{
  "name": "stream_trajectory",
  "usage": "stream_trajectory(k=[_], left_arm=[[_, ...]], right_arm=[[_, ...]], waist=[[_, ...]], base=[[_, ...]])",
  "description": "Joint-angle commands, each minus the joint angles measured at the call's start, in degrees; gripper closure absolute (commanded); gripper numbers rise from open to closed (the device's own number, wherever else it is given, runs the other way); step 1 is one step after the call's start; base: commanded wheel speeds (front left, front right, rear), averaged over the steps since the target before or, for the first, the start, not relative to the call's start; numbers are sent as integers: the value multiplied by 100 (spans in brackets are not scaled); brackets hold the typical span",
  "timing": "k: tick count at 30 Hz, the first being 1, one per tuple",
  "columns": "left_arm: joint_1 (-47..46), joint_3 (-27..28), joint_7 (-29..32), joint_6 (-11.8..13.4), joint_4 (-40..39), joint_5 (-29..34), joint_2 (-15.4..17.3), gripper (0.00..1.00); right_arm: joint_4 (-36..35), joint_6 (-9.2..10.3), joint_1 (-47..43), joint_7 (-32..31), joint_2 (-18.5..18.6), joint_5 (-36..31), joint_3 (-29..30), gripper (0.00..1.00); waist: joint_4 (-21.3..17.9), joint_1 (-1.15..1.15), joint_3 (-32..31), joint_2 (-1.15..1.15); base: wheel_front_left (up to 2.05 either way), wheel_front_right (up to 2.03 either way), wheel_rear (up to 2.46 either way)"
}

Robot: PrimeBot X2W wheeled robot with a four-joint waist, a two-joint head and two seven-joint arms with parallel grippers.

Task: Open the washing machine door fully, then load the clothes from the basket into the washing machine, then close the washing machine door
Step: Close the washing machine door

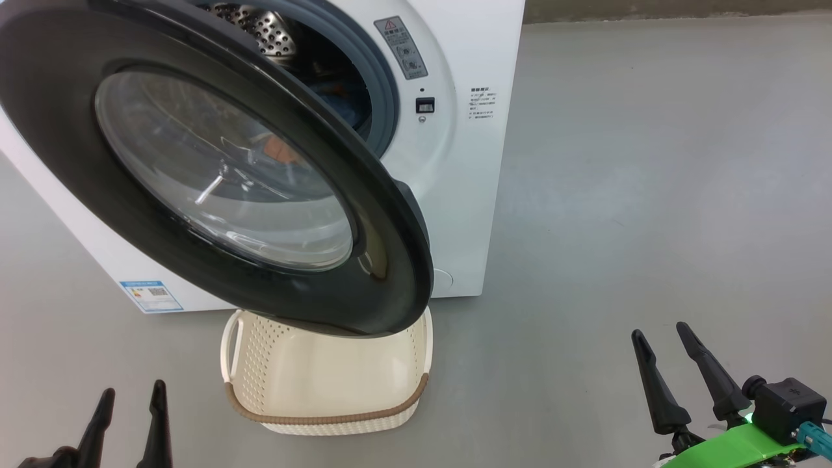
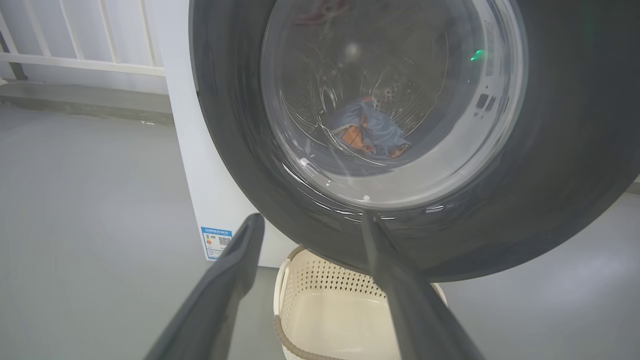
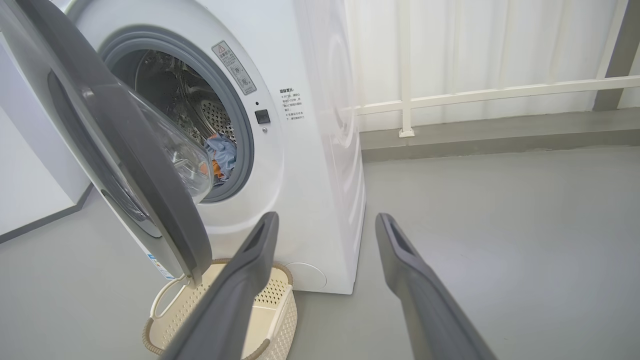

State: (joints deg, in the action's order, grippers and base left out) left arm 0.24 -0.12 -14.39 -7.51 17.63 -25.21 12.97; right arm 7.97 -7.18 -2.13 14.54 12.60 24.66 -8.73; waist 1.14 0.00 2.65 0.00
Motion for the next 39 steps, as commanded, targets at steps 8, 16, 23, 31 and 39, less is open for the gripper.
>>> stream_trajectory(k=[8, 16, 23, 31, 39], left_arm=[[-114, 253, -61, 2, -146, 45, 64, 0], [-137, 180, -61, 2, -177, 52, 29, 0], [-145, 145, -61, 2, -184, 22, 13, 0], [-135, 93, -61, 2, -227, -13, -95, 0], [-170, 95, -61, 2, -295, 9, -217, 0]], right_arm=[[-123, -31, 54, 46, 89, -29, -24, 0], [-124, -31, 87, 46, 93, -32, 5, 0], [-112, -31, 107, 46, 82, -31, 23, 0], [108, -31, 352, 46, -64, 19, 102, 100], [167, -31, 1224, 46, -102, 103, -103, 100]], waist=[[10, 0, 31, 0], [60, 0, 62, 0], [85, 0, 77, 0], [143, 0, 112, 0], [315, 0, 71, 0]], base=[[0, 0, 0], [0, 0, 0], [0, 0, 0], [0, 0, 0], [0, 0, 0]])
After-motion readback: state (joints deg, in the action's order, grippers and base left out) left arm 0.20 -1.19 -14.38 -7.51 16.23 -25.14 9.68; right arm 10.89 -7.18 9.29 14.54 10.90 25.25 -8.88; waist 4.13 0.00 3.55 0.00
